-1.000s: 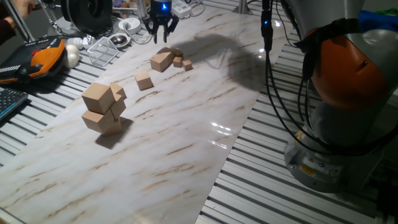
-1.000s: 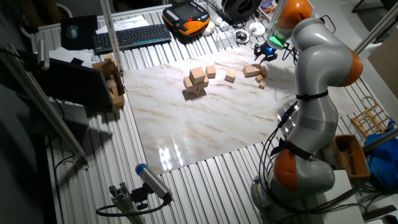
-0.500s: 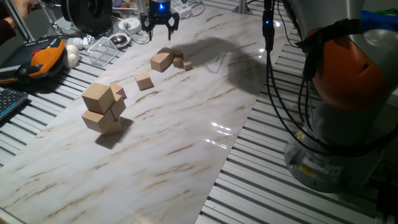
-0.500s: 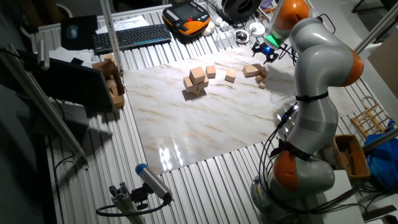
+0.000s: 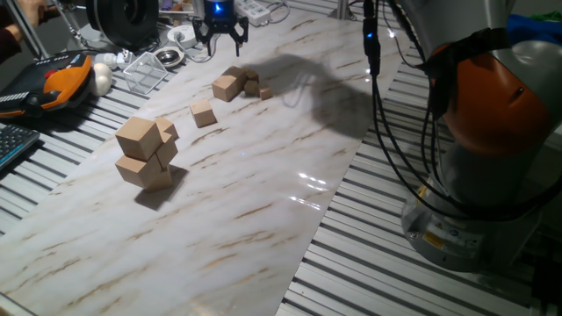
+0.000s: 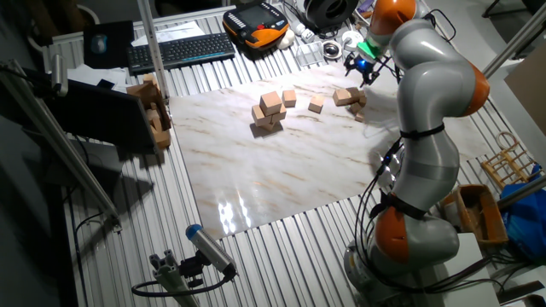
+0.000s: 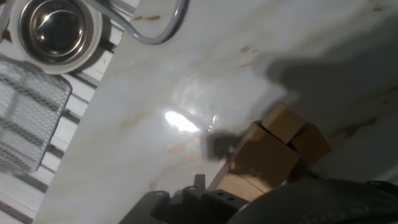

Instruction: Stack the blocks into a cross shape

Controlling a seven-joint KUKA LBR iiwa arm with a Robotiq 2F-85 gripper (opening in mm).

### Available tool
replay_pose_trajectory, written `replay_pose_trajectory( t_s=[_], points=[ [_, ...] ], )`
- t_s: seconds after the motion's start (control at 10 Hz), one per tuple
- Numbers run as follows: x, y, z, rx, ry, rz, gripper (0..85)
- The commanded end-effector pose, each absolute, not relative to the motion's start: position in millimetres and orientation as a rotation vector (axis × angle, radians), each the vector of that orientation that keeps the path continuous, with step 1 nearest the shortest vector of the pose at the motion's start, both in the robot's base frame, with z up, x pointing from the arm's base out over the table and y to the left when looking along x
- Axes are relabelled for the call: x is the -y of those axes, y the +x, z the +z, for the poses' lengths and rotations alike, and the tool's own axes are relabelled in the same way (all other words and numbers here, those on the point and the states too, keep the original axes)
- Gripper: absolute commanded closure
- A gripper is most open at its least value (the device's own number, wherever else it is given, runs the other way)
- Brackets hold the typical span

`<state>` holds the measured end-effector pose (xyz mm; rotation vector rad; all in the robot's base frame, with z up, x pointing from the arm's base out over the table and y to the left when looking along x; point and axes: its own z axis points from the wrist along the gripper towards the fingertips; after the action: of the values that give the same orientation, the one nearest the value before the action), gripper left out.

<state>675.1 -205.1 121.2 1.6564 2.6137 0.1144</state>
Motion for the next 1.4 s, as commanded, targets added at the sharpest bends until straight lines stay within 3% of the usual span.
replay_pose_trajectory(
  t_s=[0.0,0.2,0.3,1.3],
  points=[
    [206,675,121,-1.574,2.639,0.076,17.0],
    [207,674,116,-1.593,2.645,0.087,17.0],
    [207,675,115,-1.599,2.641,0.087,34.0],
    [207,669,106,-1.491,2.737,0.065,34.0]
  ],
)
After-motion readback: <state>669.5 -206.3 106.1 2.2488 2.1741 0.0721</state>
